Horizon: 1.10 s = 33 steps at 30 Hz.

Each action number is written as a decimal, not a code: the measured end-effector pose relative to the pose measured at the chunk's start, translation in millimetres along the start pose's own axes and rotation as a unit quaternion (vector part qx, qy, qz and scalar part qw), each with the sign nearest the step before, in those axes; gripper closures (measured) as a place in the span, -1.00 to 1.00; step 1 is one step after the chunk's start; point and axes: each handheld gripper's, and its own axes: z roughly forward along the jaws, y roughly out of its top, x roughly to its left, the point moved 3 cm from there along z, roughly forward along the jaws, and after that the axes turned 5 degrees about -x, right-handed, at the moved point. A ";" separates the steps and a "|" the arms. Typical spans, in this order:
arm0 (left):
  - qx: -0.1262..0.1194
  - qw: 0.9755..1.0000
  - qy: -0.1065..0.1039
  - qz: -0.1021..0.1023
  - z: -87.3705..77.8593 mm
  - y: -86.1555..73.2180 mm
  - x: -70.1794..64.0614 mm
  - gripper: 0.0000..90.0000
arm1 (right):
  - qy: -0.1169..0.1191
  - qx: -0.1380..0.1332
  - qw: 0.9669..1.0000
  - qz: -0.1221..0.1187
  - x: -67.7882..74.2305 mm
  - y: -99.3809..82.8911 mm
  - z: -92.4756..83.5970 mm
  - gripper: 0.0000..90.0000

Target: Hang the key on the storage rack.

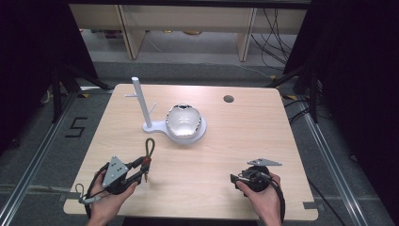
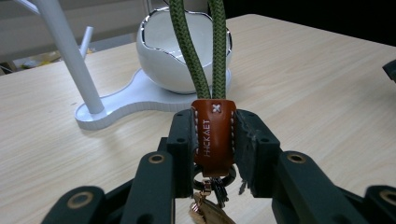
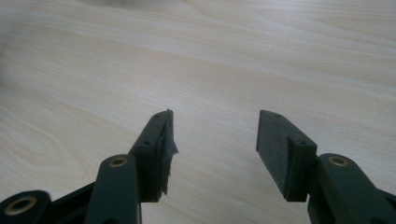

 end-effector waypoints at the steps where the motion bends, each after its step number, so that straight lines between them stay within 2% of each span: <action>1: 0.001 1.000 0.003 0.001 -1.5 0.6 1.1 0.51 | -0.003 -0.002 1.000 -0.005 -0.6 0.1 0.8 0.05; 7: -0.018 1.000 0.011 0.001 -4.1 4.1 5.7 0.51 | -0.003 -0.005 1.000 -0.010 -1.4 0.2 0.7 0.05; 8: -0.013 1.000 0.012 0.001 -5.6 5.0 6.6 0.51 | -0.002 -0.006 1.000 -0.007 -0.8 0.4 0.7 0.05; 17: -0.025 0.999 0.026 -0.004 -11.2 9.2 16.1 0.51 | -0.002 -0.009 1.000 -0.010 -1.3 0.5 0.9 0.05; 18: -0.023 0.999 0.029 -0.004 -12.4 9.6 17.4 0.51 | 0.005 -0.011 1.000 -0.009 -1.1 0.6 0.5 0.05; 20: -0.022 0.999 0.033 -0.002 -14.7 10.5 20.6 0.51 | 0.004 -0.011 1.000 -0.010 -1.2 0.7 0.5 0.05; 21: -0.023 0.999 0.035 -0.002 -15.7 11.0 21.9 0.51 | -0.004 -0.011 1.000 -0.011 -1.3 0.7 1.0 0.05; 28: -0.029 0.998 0.045 -0.011 -20.1 13.8 27.9 0.51 | -0.001 -0.010 1.000 -0.015 -1.7 0.6 0.3 0.05; 30: -0.035 0.998 0.046 -0.013 -19.9 14.6 29.6 0.51 | 0.001 -0.012 1.000 -0.008 -0.7 0.9 -0.1 0.05; 33: -0.032 0.998 0.053 -0.013 -22.0 15.9 32.1 0.51 | -0.006 -0.016 1.000 -0.017 -2.2 1.4 -0.1 0.05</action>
